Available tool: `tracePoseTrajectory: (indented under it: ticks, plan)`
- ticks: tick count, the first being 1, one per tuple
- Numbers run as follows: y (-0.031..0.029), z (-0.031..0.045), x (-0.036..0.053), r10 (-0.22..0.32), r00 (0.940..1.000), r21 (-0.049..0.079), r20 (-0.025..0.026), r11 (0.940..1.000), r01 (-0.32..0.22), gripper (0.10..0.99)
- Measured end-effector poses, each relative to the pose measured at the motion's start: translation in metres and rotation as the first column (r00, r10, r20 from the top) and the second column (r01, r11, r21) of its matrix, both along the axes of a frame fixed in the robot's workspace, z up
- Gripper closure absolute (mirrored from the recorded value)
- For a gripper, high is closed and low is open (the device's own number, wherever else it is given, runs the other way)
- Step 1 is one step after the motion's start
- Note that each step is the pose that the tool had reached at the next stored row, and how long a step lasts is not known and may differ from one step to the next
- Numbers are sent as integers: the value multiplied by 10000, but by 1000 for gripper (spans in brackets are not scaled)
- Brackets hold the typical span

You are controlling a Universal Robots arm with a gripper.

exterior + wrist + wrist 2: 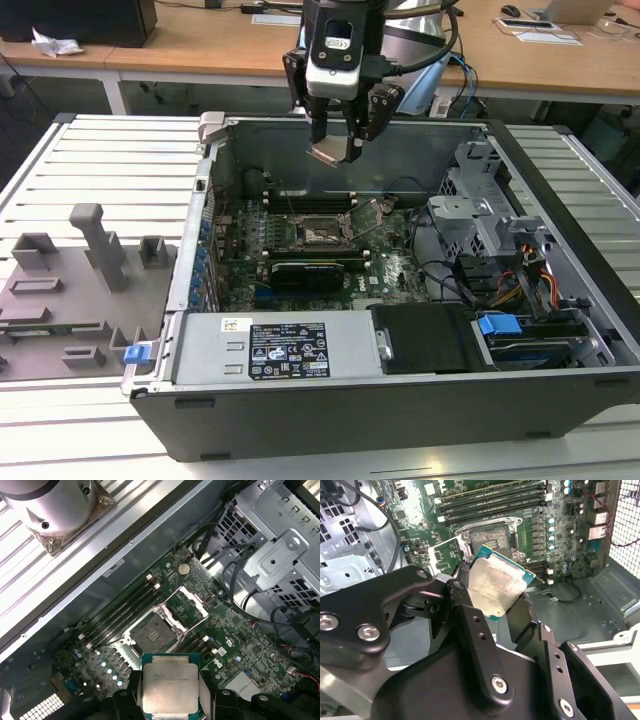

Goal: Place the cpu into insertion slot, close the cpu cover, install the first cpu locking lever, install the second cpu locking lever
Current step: 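Place the cpu into insertion slot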

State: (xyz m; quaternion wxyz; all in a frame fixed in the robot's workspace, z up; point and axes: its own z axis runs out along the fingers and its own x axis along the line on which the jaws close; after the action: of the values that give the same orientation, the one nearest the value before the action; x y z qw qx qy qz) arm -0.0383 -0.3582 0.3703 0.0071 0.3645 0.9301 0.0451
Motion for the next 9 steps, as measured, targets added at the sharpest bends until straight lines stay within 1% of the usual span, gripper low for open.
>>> tracePoseTrajectory:
  ticks: [9]
  plan:
    - [0, 0, 0, -539, 9985, 0, 0, 9985, 539, 545]
